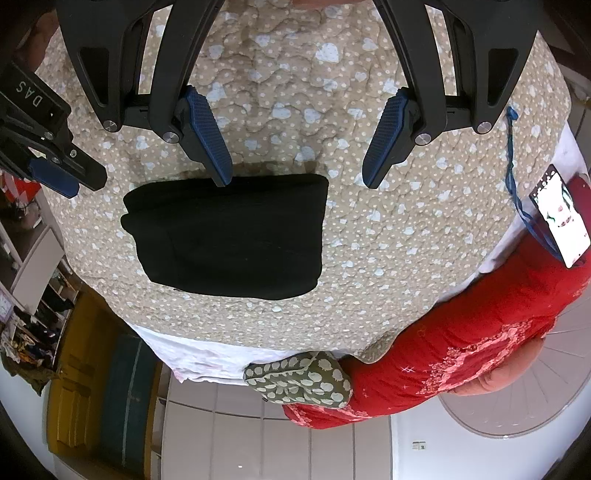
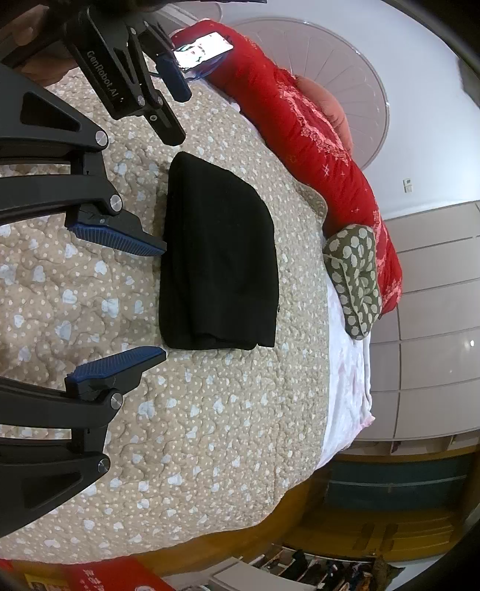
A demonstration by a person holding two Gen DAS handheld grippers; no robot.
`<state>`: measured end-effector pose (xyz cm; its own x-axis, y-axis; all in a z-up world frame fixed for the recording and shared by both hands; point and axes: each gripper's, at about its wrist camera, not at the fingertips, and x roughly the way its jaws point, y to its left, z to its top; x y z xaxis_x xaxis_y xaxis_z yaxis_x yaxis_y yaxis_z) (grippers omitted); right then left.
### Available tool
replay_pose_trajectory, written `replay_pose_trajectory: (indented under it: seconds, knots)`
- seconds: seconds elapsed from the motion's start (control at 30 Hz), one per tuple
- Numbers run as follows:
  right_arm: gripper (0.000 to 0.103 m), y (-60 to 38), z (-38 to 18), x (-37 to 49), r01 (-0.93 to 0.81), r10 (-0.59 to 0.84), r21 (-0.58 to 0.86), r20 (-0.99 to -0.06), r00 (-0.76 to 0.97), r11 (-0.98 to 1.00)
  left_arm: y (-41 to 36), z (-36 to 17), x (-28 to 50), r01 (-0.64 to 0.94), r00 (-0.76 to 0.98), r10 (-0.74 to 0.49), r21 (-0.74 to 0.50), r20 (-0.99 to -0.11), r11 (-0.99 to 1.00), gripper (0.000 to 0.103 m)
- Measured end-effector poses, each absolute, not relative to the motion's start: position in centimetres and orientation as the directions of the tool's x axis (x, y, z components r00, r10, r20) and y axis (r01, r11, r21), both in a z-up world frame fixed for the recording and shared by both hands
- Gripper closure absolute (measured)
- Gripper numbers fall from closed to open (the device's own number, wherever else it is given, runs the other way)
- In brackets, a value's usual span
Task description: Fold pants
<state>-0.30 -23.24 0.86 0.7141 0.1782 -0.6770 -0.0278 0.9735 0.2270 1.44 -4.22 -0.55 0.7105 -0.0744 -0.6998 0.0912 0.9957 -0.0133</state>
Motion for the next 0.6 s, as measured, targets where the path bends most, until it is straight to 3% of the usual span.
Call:
replay_pose_trajectory:
  seconds: [0.6]
  knots:
    - [0.054,-23.05,1.04,-0.21,-0.045,0.186,0.22,-0.678,0.711,0.974,-4.75,-0.72,1.37,0.11,0.702,-0.078,0.0,-0.708,0.994,0.03]
